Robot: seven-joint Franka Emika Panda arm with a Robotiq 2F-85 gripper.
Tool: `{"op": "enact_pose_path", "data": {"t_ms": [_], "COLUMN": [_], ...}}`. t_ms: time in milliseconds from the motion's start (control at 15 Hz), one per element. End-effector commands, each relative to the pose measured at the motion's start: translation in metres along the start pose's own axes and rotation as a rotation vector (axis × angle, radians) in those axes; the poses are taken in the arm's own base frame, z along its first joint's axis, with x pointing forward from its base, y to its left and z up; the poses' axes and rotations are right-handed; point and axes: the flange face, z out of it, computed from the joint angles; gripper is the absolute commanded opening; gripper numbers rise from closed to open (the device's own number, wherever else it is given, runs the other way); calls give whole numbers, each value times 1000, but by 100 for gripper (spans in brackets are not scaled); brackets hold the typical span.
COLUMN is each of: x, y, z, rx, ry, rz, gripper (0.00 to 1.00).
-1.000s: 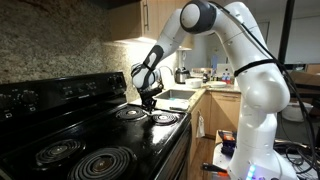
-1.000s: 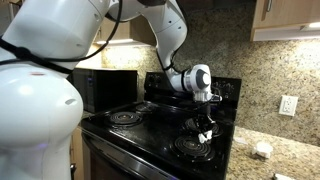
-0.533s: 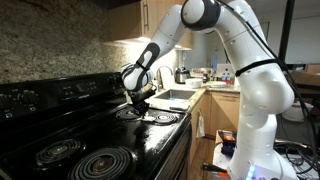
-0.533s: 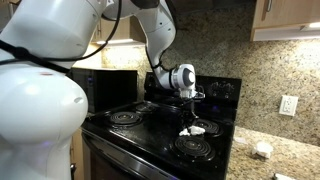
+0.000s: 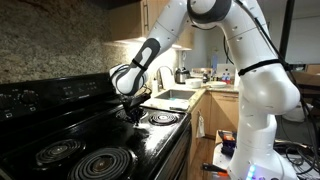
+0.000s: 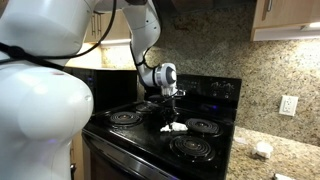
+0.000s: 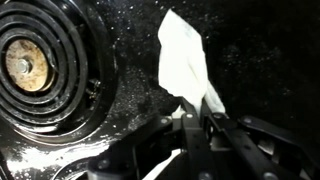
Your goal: Wipe the stove with the napkin
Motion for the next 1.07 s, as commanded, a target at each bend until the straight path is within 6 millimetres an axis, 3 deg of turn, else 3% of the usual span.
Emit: {"op": "enact_pose_path", "data": {"t_ms": [0, 667, 800, 1000], "x": [-25, -22, -10, 9], "y": [-46, -161, -169, -163], "z": [24, -8, -9, -9], "rx": [-3, -31, -56, -88], "ry": [-10, 235, 276, 304], "rz": [-26, -158, -161, -140], "gripper": [8, 8, 8, 8]}}
